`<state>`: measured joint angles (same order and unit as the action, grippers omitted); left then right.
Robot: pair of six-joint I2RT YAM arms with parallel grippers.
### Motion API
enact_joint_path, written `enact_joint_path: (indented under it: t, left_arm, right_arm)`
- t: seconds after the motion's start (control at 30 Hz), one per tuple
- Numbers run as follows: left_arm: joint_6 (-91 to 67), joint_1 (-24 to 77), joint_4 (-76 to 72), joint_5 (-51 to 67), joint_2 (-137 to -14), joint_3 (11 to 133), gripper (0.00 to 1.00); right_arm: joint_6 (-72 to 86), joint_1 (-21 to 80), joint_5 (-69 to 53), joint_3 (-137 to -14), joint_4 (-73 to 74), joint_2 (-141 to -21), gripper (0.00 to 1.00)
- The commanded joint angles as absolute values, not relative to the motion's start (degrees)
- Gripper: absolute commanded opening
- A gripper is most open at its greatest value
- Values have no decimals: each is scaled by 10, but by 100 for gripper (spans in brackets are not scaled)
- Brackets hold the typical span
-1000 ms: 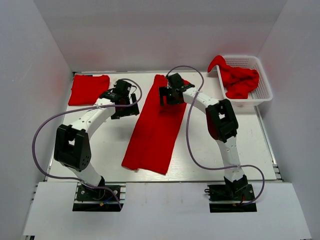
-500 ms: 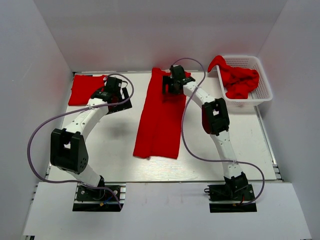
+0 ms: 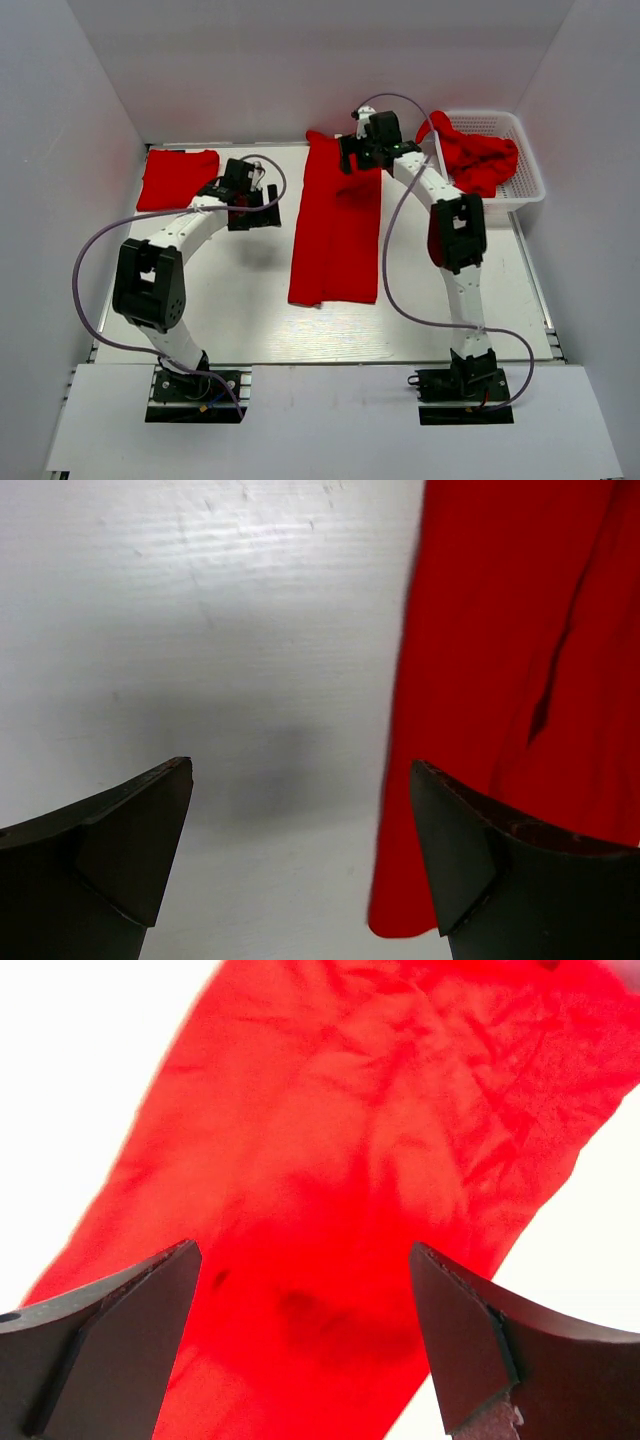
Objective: Fold and stack the t-shirts
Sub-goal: Rotate the tshirt 90 degrees
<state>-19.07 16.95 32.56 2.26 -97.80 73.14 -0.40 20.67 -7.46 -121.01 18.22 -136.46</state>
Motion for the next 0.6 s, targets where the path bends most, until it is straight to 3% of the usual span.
enact_joint_path:
  t: [0.0, 0.13, 0.17, 0.23, 0.27, 0.43, 0.57]
  left_arm:
    - [-180, 182, 295, 89, -940, 687, 99]
    - [-185, 204, 289, 120, -916, 615, 99]
    - [-193, 210, 289, 120, -899, 604, 99]
    - [-199, 228, 277, 133, -883, 561, 99]
    - [-200, 234, 272, 133, -875, 546, 99]
    - [-213, 273, 250, 144, -838, 460, 99]
    - [-219, 297, 243, 144, -847, 446, 99]
  right_arm:
    - [-5, 221, -83, -1125, 200, -1219, 90]
    - [95, 228, -70, -928, 203, -1075, 90]
    - [110, 230, -68, -811, 187, -1031, 90]
    - [159, 238, -77, -727, 149, -953, 90]
    - [167, 242, -83, -622, 128, -883, 90]
    - [213, 257, -120, -437, 124, -740, 90]
    - [239, 265, -189, -369, 114, -711, 90]
